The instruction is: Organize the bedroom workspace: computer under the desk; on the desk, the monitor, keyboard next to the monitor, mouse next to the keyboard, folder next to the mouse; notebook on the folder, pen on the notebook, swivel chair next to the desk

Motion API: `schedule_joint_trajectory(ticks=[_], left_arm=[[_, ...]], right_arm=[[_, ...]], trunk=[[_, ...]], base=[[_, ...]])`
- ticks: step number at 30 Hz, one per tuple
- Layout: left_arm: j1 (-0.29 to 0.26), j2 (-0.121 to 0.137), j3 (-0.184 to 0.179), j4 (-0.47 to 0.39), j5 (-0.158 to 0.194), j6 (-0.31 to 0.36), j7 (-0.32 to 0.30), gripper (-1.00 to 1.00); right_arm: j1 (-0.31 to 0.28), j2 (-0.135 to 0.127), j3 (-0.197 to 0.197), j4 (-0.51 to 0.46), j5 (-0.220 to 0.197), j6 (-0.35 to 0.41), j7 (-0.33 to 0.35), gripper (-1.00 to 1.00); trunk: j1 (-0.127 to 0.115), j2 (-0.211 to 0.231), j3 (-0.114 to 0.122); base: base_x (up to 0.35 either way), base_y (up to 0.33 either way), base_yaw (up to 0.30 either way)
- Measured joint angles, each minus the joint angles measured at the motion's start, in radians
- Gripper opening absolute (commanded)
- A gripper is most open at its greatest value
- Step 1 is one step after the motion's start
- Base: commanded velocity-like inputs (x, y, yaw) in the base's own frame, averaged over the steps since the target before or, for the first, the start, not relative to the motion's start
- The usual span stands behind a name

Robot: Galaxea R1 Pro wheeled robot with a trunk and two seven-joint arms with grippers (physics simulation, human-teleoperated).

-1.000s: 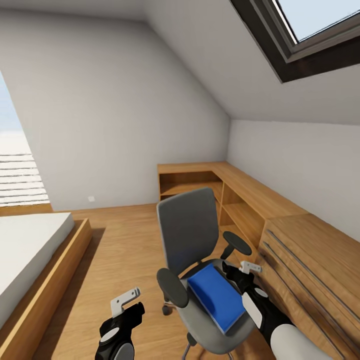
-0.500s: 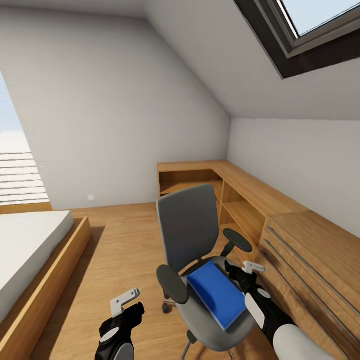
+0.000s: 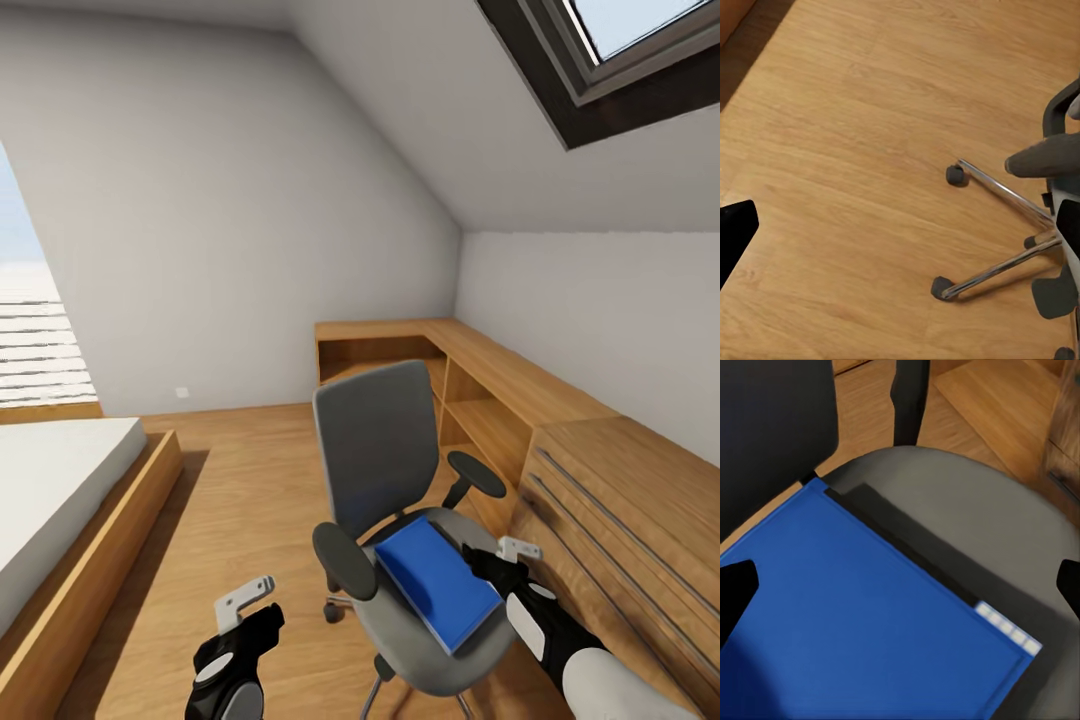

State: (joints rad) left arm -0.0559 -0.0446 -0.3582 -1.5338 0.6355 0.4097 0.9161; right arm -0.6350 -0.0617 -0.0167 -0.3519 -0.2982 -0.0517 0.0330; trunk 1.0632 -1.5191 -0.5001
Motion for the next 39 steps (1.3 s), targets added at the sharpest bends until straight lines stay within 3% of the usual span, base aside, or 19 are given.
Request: schedule_joint_trajectory(ticks=[5,14,23,24,39], left_arm=[[0.0,0.0,0.017,0.0,0.0,0.001,-0.002,1.0],[0.0,0.001,0.017,0.001,0.0,0.0,-0.006,1.0],[0.0,0.001,0.017,0.001,0.0,0.0,-0.005,1.0],[0.0,0.001,0.017,0.001,0.0,0.0,-0.005,1.0],[0.0,0.001,0.016,0.003,0.0,0.0,-0.005,1.0]], right_arm=[[-0.007,-0.001,0.002,0.002,0.006,0.05,-0.003,1.0],[-0.016,0.008,0.003,0.004,0.106,0.091,-0.053,1.0],[-0.016,0.033,0.004,0.005,0.178,0.092,-0.133,1.0],[-0.016,0.036,0.004,0.005,0.202,0.092,-0.14,1.0],[-0.016,0.039,0.005,0.005,0.219,0.092,-0.143,1.0]], trunk=[[0.012,-0.021,-0.009],[0.012,-0.021,-0.009],[0.011,-0.021,-0.009],[0.011,-0.021,-0.009],[0.011,-0.021,-0.009]], base=[[0.0,0.0,0.0],[0.0,0.0,0.0],[0.082,0.0,0.0],[0.268,0.0,0.0],[0.138,0.0,0.0]])
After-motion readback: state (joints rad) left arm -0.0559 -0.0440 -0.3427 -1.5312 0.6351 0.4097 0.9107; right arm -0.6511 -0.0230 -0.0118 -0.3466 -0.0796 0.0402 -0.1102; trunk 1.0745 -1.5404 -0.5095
